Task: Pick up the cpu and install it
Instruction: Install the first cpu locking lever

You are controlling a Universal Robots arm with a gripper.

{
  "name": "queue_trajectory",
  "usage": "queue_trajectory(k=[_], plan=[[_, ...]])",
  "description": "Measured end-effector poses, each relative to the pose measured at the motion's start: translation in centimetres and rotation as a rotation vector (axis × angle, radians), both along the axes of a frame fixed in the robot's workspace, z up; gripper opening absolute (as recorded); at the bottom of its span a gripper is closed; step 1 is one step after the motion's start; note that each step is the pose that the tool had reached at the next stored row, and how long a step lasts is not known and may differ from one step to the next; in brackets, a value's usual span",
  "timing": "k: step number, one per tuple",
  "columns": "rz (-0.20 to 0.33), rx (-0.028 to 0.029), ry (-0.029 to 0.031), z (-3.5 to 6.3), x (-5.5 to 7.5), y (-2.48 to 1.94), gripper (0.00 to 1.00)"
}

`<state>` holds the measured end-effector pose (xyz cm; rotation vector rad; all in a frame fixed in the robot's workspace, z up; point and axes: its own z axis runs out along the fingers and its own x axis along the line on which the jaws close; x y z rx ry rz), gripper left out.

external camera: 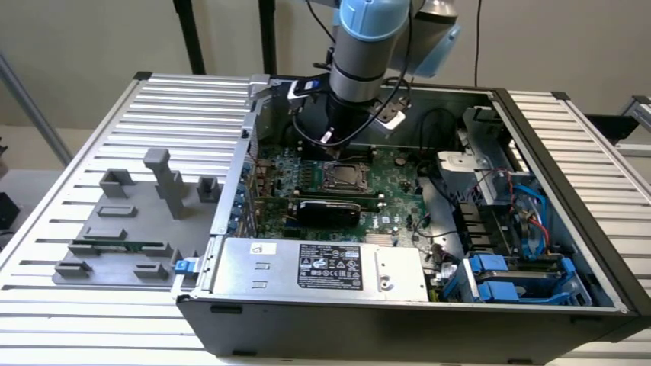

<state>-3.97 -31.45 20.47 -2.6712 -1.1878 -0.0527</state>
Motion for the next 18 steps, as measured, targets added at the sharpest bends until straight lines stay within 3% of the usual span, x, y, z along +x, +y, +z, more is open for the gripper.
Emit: queue_trajectory(k=[18], plan=[[0.0,-0.0056,0.0002,-0.65,0.98,-0.01,0.11]])
